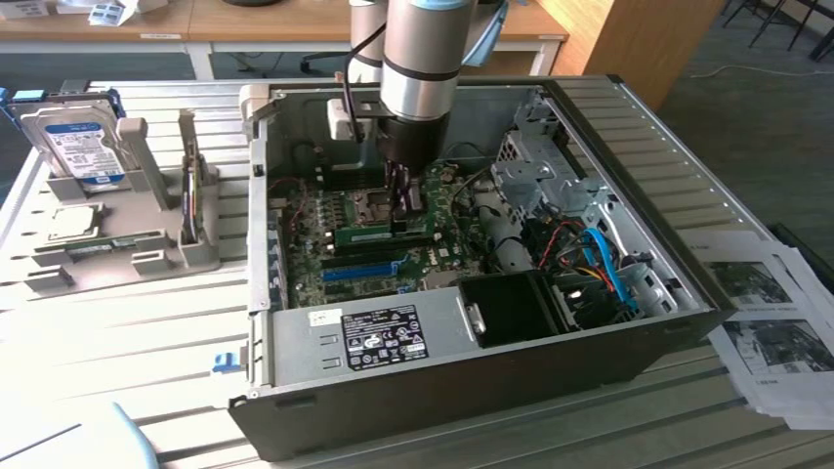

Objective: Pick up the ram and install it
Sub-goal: 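Pick up the ram and move it above insertion slot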

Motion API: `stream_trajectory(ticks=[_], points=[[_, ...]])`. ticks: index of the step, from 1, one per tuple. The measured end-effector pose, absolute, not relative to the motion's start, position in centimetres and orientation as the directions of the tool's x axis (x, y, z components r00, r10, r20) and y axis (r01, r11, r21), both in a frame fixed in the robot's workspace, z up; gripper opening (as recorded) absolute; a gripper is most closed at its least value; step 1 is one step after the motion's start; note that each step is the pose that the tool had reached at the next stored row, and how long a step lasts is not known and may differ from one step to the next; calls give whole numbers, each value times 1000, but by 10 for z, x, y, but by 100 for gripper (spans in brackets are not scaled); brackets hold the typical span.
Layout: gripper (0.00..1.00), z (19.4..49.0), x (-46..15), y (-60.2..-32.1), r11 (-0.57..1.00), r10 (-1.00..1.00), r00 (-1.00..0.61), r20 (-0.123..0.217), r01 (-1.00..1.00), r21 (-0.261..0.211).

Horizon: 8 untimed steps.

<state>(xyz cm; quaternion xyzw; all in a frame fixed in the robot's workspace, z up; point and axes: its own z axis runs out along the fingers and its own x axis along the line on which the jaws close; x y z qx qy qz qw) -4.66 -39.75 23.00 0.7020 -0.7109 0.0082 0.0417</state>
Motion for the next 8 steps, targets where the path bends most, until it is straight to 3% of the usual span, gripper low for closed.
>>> stream_trajectory(ticks=[8], points=[[11,229,-47,-397,14,-997,-11,71,-999,47]])
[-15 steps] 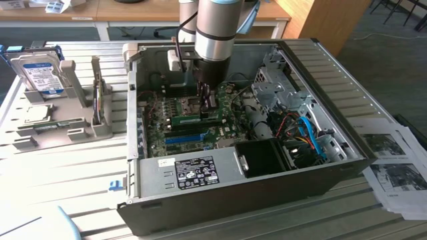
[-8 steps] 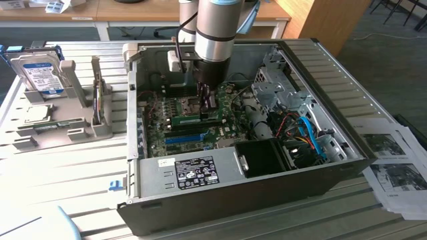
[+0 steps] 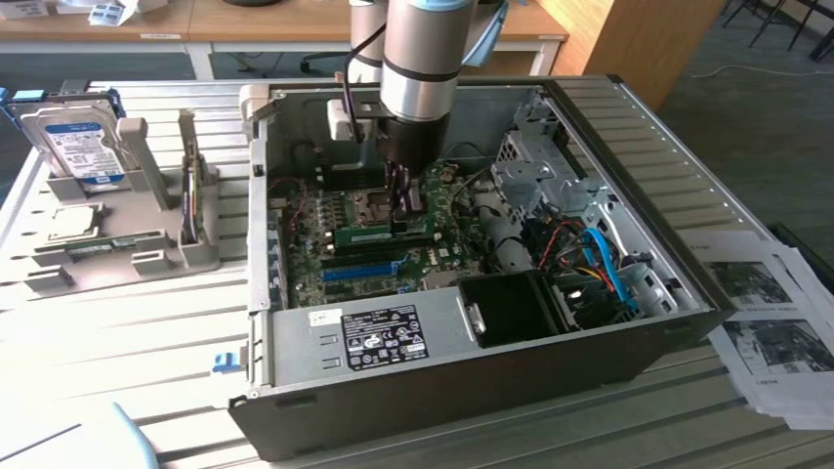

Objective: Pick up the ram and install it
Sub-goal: 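Pick up the ram and move it above insertion slot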

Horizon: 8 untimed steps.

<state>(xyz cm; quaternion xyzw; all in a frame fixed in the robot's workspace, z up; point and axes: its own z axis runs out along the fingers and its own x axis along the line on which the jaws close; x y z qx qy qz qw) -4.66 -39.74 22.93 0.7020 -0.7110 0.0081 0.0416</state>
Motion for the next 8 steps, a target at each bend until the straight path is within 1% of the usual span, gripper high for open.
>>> stream_trajectory(ticks=[8], points=[[11,229,-47,-397,14,-997,-11,71,-999,47]])
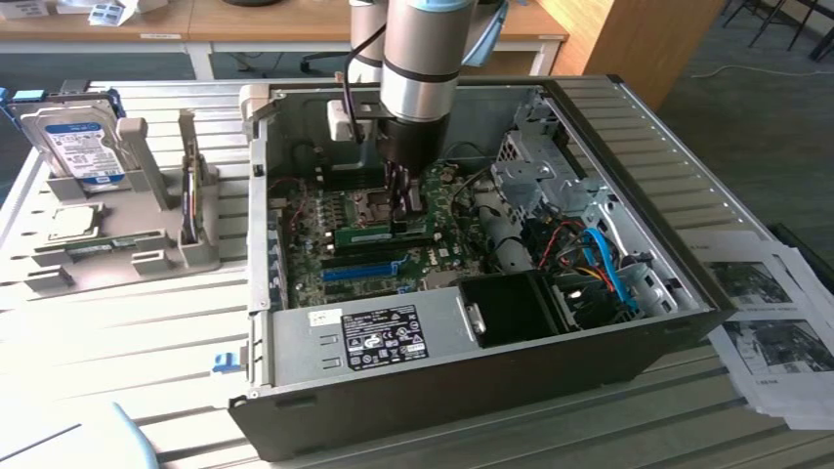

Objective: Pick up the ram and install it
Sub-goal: 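Pick up the ram and move it above insertion slot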

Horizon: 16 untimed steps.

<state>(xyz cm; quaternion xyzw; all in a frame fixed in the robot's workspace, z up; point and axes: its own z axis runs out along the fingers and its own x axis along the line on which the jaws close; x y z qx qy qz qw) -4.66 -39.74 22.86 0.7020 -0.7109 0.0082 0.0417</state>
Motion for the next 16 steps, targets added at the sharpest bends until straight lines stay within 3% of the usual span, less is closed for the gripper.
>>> stream_trajectory(ticks=[16], points=[[11,227,-46,-397,14,-997,-11,71,-999,47]])
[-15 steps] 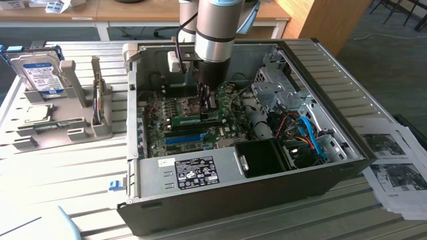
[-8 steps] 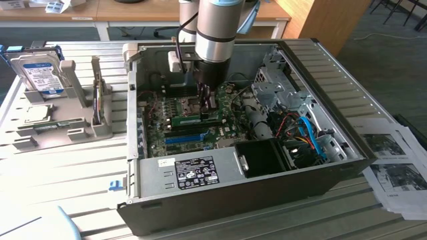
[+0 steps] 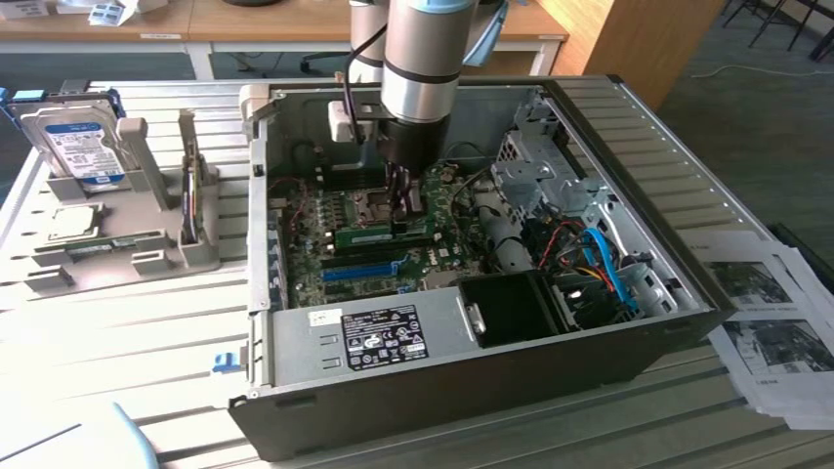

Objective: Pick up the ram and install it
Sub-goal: 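Pick up the ram and move it above insertion slot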

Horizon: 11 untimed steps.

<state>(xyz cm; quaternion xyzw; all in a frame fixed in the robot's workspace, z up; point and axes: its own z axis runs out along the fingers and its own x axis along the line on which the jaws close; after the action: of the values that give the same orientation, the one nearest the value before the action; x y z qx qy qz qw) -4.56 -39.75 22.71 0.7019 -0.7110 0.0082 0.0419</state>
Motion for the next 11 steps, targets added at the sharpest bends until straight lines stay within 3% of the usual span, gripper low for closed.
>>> stream_trajectory(ticks=[11], points=[[11,228,-46,-397,14,-997,-11,71,-999,47]])
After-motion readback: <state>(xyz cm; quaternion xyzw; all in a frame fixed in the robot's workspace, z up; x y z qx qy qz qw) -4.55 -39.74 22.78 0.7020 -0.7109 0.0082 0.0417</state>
